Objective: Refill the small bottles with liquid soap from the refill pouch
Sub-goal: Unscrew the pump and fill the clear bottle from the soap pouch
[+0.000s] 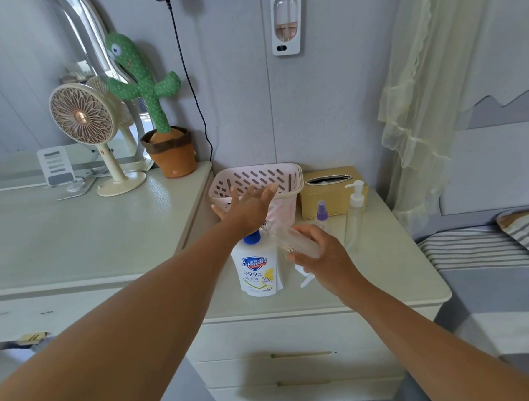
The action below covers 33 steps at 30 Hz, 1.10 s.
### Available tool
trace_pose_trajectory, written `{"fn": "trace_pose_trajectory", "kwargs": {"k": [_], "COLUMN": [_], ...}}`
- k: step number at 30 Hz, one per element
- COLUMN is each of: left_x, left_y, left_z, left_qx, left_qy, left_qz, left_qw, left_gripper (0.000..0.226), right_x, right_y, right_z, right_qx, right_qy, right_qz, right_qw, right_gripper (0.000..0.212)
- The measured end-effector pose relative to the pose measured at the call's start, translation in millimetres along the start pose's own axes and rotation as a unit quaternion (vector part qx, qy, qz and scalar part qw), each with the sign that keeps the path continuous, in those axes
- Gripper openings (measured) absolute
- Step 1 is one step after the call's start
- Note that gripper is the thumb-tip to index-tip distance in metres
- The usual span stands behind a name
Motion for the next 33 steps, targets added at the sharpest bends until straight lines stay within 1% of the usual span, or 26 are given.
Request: {"fn": "trace_pose_trajectory", "kwargs": {"k": [5,10,15,18,22,26,28,33], "left_x": [-4,-1,5,5,-1,5,5,-4], "left_y": [9,3,-1,5,5,2,-3,-6], "left_z": [-3,-1,-5,-11,-8,-12,-9,-8], "left_qx": [-0.03,0.019,0.014,0.019,0.009,0.011,0.001,-0.002], "left_qy": [-0.008,-0.015,-0.001,-0.011,-0.015,-0.019,-0.012,-0.03], "left_qz": [0.008,-0.008,-0.002,0.003,0.011,0.005,0.003,0.006], "left_qw": [0.999,1.0,1.0,1.0,1.0,1.0,1.0,1.0], "left_gripper": [0.063,0.064,0.061,0.06,0.065,0.06,0.061,0.061], "right_x": [-3,-4,0,-3,-4,-6,-5,-3], "right_y": [3,3,3,6,10,11,11,13], "right_z": [6,4,-3,0,7,2,-3,-5], "right_qx": [-0.015,0.007,0.008,0.01,0.031,0.038,0.051,0.054], "right_qy": [0.0,0.008,0.002,0.002,0.016,0.016,0.014,0.01], "right_qz": [-0.003,0.0,0.0,-0.002,-0.002,-0.002,0.001,-0.003], "right_qw": [1.0,1.0,1.0,1.0,0.999,0.999,0.999,0.998], "right_gripper": [0.041,0.041,0.042,0.042,0.041,0.044,0.044,0.045]}}
Point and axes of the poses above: each hand's wrist, its own x-axis away from the middle knuckle, its own y-axis out of the back of the hand, z = x × y, the point moved 9 cm from there along -x, towards the middle knuckle, and after that the axes turned 3 degrees about -y, right-handed, at the moved point
